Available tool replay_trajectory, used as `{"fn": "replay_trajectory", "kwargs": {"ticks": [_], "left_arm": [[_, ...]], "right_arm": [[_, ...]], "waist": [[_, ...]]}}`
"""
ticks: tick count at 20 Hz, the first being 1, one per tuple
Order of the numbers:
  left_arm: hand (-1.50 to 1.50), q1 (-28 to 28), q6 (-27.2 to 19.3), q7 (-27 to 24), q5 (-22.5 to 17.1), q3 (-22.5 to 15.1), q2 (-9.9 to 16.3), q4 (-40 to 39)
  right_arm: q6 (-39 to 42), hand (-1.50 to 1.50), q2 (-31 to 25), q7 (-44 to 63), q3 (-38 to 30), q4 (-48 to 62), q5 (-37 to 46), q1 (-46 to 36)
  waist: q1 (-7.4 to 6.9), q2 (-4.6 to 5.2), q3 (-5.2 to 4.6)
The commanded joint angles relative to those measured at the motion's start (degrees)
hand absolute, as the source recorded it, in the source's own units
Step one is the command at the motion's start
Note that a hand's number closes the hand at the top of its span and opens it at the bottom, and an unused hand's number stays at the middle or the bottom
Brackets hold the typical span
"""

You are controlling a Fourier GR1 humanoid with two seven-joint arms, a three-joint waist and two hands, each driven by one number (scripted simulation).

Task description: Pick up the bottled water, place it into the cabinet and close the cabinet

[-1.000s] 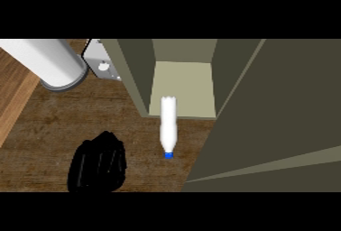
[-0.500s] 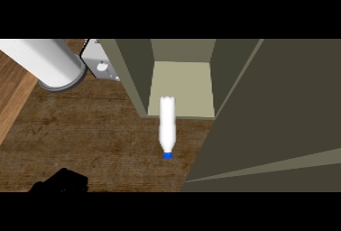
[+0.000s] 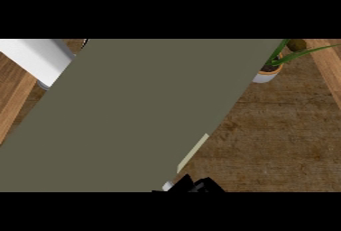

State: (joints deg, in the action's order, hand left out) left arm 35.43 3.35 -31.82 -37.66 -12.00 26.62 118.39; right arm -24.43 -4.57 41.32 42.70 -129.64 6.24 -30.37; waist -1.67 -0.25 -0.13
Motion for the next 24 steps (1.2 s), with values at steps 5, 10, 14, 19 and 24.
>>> {"fn": "replay_trajectory", "kwargs": {"ticks": [5, 10, 14, 19, 24], "left_arm": [[1.50, 8.8, 6.7, -3.2, -1.3, 4.7, 1.0, 1.4], [1.50, 10.5, 10.8, -1.9, -6.3, 10.2, 3.0, 1.8], [1.50, 10.3, 12.9, -4.2, -2.9, 9.0, 0.0, -1.1], [1.50, 11.0, 14.7, -1.3, -6.1, 12.4, 1.1, -0.6], [1.50, 10.2, 15.8, -1.5, -6.4, 13.4, 1.3, -0.3]], "right_arm": [[2.8, 1.50, 4.5, -3.3, -14.1, 16.6, -8.1, -11.5], [6.9, 1.50, 4.5, -7.6, -20.5, 27.0, -13.0, -17.7], [12.5, 1.50, 4.6, -15.7, -23.4, 36.1, -14.2, -16.2], [10.8, 1.50, 4.6, -20.9, -23.9, 47.2, -15.7, -20.4], [15.7, 1.50, 4.3, -24.6, -29.7, 58.0, -16.5, -24.6]], "waist": [[-0.01, 0.27, 0.10], [0.16, 0.31, 0.11], [0.31, 0.37, 0.11], [0.15, 0.39, 0.11], [-0.47, 0.77, 0.09]]}}
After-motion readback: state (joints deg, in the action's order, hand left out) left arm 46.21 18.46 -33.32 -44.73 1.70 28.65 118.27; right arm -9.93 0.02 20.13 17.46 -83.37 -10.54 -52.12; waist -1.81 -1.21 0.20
